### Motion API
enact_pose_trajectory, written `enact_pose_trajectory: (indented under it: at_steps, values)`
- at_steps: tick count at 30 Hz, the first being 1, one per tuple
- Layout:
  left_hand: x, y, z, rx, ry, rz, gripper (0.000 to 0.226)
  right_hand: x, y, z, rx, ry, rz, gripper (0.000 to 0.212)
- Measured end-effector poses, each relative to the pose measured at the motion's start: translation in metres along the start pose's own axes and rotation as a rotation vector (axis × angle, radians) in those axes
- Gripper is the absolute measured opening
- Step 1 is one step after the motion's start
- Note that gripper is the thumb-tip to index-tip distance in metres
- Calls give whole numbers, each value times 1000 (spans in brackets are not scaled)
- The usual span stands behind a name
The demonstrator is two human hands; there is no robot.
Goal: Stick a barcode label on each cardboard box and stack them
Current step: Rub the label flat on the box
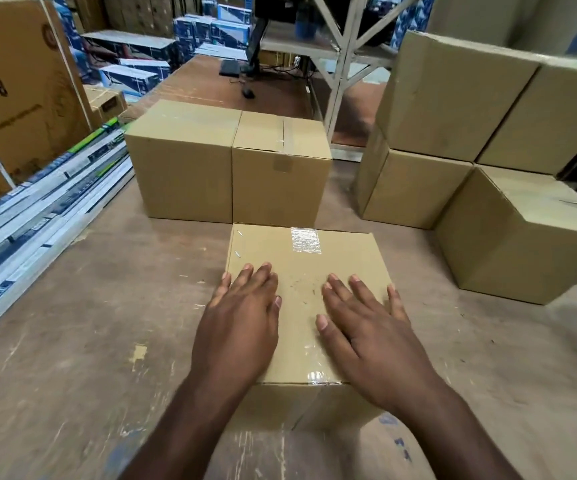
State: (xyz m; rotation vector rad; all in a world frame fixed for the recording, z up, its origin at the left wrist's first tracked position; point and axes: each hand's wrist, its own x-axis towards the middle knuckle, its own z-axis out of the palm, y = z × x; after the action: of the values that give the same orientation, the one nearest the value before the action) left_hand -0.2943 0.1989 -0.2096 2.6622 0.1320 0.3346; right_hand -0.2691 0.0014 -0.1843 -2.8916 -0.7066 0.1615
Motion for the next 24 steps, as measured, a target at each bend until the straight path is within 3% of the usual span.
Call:
enact_pose_trajectory:
  at_steps: [4,8,14,19,24]
  values:
    - [0,1,-1,19,-21,-6,56,-6,-15,4,18,-78,-196,64]
    - [2,2,-2,25,-36,-24,48,3,5,-4,-61,81,47,73]
    - [1,7,-4,52,-46,-31,49,5,-9,4,53,22,-61,71]
    - [1,8,-4,49,-49,-47,49,4,-3,3,-14,95,148,78]
    - [1,7,-3,44,-51,-44,49,-2,-2,1,-35,37,-65,68]
